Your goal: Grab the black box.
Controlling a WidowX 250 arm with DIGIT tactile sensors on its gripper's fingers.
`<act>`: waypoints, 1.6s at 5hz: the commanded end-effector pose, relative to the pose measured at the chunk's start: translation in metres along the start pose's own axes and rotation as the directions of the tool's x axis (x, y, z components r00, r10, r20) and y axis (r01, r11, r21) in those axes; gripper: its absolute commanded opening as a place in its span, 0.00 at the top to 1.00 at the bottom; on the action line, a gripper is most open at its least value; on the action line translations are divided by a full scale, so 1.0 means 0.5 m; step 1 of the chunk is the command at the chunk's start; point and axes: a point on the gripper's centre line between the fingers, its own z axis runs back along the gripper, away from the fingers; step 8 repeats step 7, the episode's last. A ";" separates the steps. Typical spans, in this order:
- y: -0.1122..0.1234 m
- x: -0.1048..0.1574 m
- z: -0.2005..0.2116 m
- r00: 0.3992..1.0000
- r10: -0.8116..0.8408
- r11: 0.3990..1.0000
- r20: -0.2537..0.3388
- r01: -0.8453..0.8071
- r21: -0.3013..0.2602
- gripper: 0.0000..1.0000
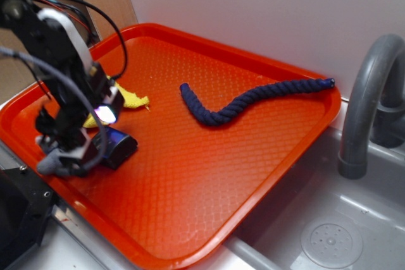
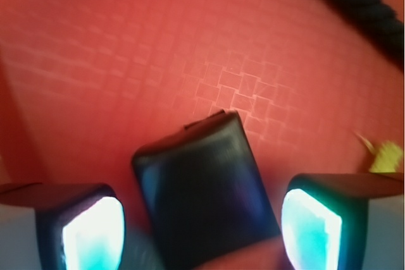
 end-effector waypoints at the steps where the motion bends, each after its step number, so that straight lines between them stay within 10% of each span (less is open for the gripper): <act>1: -0.021 0.020 -0.032 0.999 -0.023 1.000 -0.032 0.022 -0.011 1.00; 4: 0.070 0.034 0.146 0.914 0.403 0.915 0.052 -0.404 0.007 1.00; 7: 0.156 0.065 0.434 0.476 0.880 0.471 -0.012 -0.874 -0.123 1.00; 8: 0.156 0.065 0.434 0.476 0.880 0.471 -0.012 -0.874 -0.123 1.00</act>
